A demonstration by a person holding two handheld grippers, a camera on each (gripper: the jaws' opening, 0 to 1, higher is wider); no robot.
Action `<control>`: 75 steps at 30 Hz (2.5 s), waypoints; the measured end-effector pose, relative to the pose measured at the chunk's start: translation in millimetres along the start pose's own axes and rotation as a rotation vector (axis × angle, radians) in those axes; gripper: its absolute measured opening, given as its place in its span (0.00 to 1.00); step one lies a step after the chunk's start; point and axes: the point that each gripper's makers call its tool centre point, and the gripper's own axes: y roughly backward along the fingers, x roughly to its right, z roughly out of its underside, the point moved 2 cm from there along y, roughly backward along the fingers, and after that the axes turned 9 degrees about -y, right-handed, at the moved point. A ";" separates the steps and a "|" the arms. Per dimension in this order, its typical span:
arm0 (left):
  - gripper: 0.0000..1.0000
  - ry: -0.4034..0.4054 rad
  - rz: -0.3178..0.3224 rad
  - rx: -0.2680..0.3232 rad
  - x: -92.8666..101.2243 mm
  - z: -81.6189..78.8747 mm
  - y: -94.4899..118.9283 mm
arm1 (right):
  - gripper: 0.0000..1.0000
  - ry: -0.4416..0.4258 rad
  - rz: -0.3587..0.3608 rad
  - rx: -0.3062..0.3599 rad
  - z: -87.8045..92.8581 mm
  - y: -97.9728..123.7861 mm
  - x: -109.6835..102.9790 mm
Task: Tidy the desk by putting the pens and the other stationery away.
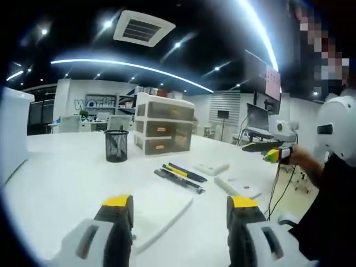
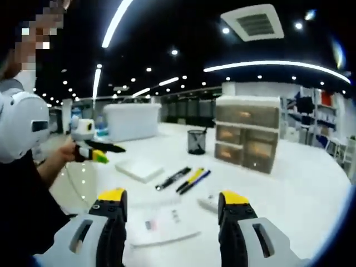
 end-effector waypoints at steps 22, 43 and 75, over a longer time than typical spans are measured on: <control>0.67 0.010 0.000 -0.006 -3.2 14.8 21.3 | 0.54 0.118 -0.069 -0.319 -23.5 -57.7 19.0; 0.66 0.002 0.008 0.003 5.3 12.5 29.2 | 0.38 0.075 -0.051 -0.507 -28.7 -121.2 48.2; 0.65 0.011 0.050 -0.012 26.0 22.8 29.2 | 0.21 0.105 0.026 -0.769 23.5 -192.8 82.6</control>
